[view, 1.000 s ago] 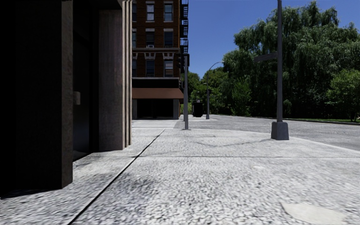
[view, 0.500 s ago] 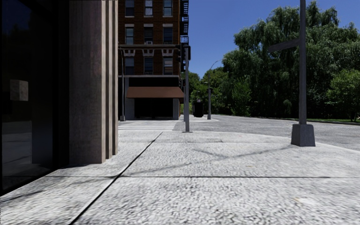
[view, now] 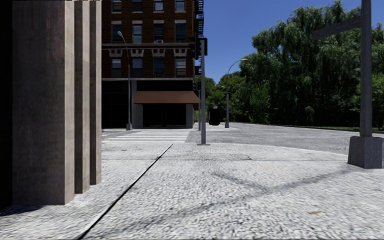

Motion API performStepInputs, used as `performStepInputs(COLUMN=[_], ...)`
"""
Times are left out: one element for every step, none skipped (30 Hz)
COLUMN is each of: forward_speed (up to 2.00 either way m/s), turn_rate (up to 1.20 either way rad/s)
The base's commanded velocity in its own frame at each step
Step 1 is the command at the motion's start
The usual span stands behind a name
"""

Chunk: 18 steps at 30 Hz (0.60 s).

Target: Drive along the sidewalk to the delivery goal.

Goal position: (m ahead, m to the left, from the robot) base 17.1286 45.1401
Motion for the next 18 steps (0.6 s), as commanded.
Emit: performStepInputs(forward_speed=[2.0, 2.0, 2.0, 2.0, 2.0, 2.0, 2.0, 2.0, 2.0, 2.0, 2.0, 2.0, 2.0, 2.0, 2.0, 2.0, 2.0, 2.0], turn_rate=[0.39, 0.39, 0.36, 0.23, 0.02, 0.0, 0.0, 0.0, 0.0, 0.0, 0.0, 0.0, 0.0, 0.0, 0.0, 0.15, 0.29, 0.44])
